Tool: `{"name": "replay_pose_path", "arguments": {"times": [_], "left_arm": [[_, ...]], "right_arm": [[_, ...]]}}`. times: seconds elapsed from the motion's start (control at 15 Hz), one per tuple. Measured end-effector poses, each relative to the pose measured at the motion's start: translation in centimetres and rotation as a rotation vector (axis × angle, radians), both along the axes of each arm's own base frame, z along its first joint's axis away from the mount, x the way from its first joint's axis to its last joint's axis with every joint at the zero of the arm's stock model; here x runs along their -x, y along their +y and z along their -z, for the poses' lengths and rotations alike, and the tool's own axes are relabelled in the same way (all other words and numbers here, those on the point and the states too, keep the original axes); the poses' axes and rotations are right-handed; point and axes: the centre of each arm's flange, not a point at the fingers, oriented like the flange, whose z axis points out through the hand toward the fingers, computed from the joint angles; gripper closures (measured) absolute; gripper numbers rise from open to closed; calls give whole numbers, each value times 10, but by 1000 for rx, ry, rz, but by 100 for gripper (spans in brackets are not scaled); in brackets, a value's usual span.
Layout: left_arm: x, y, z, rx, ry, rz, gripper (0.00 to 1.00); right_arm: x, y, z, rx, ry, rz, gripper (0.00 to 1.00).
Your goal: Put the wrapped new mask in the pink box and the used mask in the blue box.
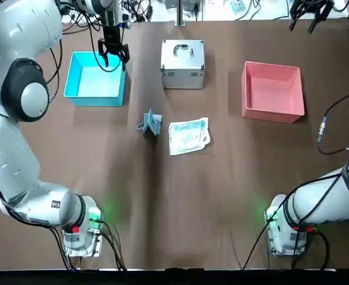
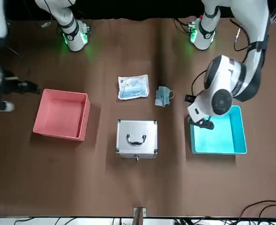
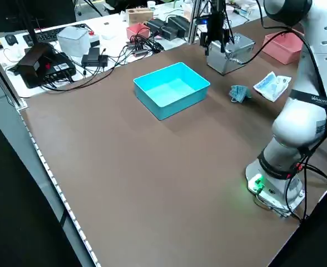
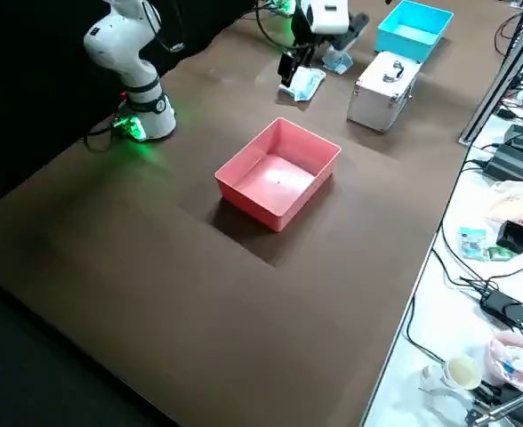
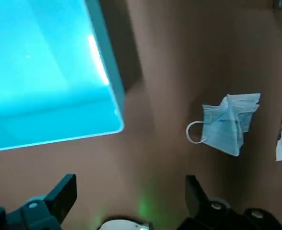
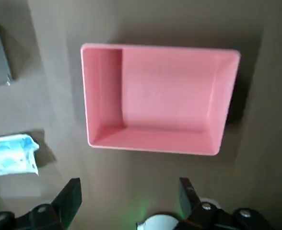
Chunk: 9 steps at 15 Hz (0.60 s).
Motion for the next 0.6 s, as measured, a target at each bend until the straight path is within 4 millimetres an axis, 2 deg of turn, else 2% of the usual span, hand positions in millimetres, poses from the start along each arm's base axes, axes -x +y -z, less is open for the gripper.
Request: {"name": "replay_pose_path", "arguments": {"times": [0.27,0.6], "left_arm": [[25,-30,35,23,-20,-49,0],[83,-86,89,50,-105,-103,0]], "right_arm": [[-4,20,42,7,80,-31,2],[-14,36,87,-50,114,-18,2]]}}
